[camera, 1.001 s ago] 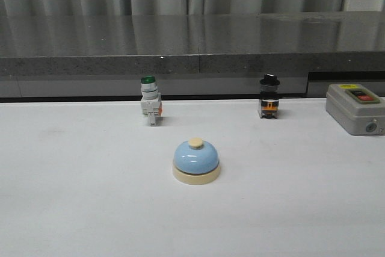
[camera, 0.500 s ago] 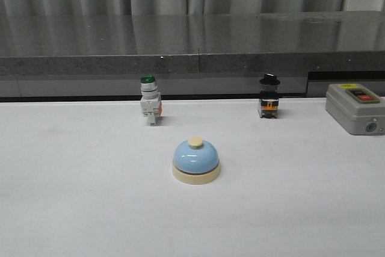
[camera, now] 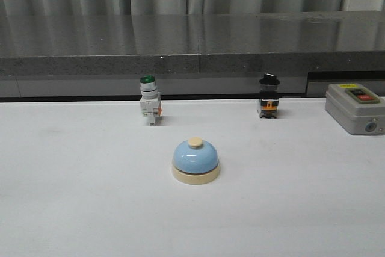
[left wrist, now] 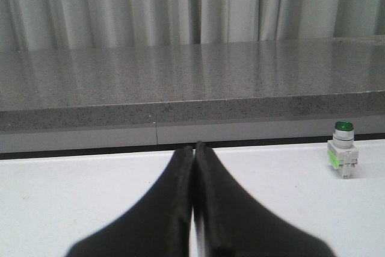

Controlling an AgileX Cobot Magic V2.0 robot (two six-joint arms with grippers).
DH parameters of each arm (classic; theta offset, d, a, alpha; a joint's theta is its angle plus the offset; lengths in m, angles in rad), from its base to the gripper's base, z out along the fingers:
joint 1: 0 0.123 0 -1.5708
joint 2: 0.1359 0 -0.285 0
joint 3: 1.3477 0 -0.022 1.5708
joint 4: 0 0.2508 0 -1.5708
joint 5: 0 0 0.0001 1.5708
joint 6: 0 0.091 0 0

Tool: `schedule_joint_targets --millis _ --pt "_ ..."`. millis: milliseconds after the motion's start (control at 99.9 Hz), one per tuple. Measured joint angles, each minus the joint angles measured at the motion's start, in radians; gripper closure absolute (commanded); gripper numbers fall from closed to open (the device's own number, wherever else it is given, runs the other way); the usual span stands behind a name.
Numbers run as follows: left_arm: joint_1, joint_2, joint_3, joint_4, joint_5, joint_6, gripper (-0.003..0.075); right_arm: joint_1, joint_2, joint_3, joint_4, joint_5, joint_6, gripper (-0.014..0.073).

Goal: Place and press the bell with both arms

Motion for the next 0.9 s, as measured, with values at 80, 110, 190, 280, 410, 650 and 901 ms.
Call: schedule_joint_targets --millis 80,110,190,280,410,650,901 --pt "0.0 0.0 0.0 0.0 -0.002 0.0 0.0741 0.0 0.0 0.0 0.0 0.0 0.0 0.0654" --pt "0.0 0.0 0.0 0.0 -0.002 0.0 0.0741 0.0 0.0 0.0 0.0 0.0 0.0 0.0654" --pt "0.0 0.0 0.0 0.0 -0.002 0.0 0.0741 0.0 0.0 0.0 0.0 0.0 0.0 0.0654" --pt "0.0 0.0 0.0 0.0 -0.004 0.0 0.0741 0.0 0.0 0.0 0.0 -0.002 0.0 0.0654" --pt "0.0 0.0 0.0 0.0 -0.004 0.0 0.0741 0.0 0.0 0.0 0.0 -0.033 0.0 0.0654" --pt "0.0 0.0 0.0 0.0 -0.004 0.0 0.0741 0.0 0.0 -0.076 0.0 -0.001 0.0 0.0654" --pt "0.0 0.0 0.0 0.0 -0.006 0.0 0.0741 0.0 0.19 -0.443 0.002 0.436 0.0 0.0654"
